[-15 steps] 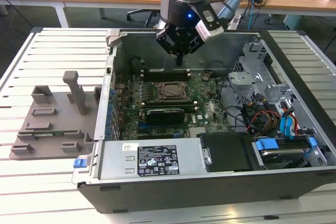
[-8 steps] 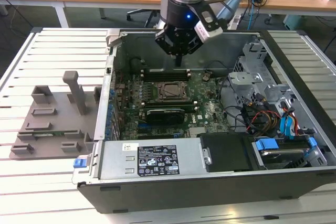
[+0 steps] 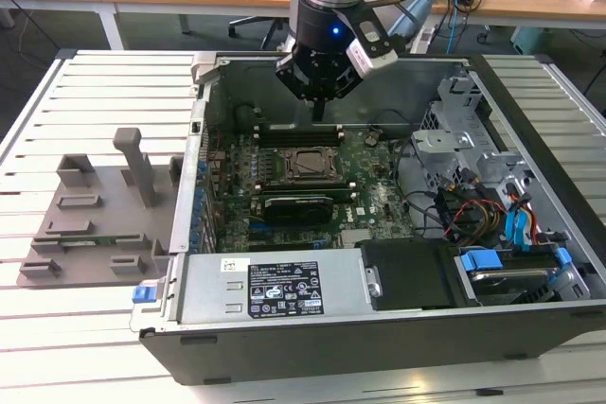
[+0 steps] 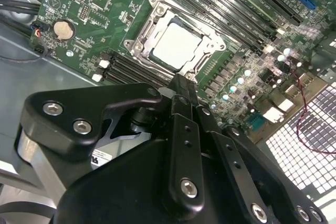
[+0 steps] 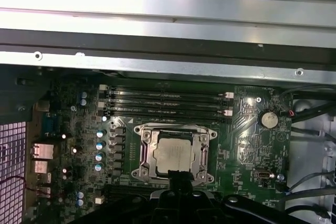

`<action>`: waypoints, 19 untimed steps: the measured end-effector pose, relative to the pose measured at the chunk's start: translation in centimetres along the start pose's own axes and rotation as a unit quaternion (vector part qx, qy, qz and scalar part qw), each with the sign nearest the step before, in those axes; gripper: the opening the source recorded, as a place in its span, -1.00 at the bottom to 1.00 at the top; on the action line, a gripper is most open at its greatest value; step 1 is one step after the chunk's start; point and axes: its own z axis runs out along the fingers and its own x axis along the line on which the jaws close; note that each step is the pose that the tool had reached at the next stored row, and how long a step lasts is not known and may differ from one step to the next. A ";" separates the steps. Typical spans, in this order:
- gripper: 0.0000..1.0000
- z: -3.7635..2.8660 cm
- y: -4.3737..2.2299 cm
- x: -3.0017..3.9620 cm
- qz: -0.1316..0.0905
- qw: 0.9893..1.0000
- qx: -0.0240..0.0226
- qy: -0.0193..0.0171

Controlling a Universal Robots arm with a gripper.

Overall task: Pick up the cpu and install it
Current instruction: 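Install the second cpu locking lever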

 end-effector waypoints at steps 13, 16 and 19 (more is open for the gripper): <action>-0.79 0.13 -0.09 1.05 0.000 1.000 -0.010 -0.001; -0.79 0.14 -0.08 1.31 0.000 1.000 -0.013 -0.001; -0.79 0.16 -0.07 1.53 0.000 1.000 -0.015 -0.001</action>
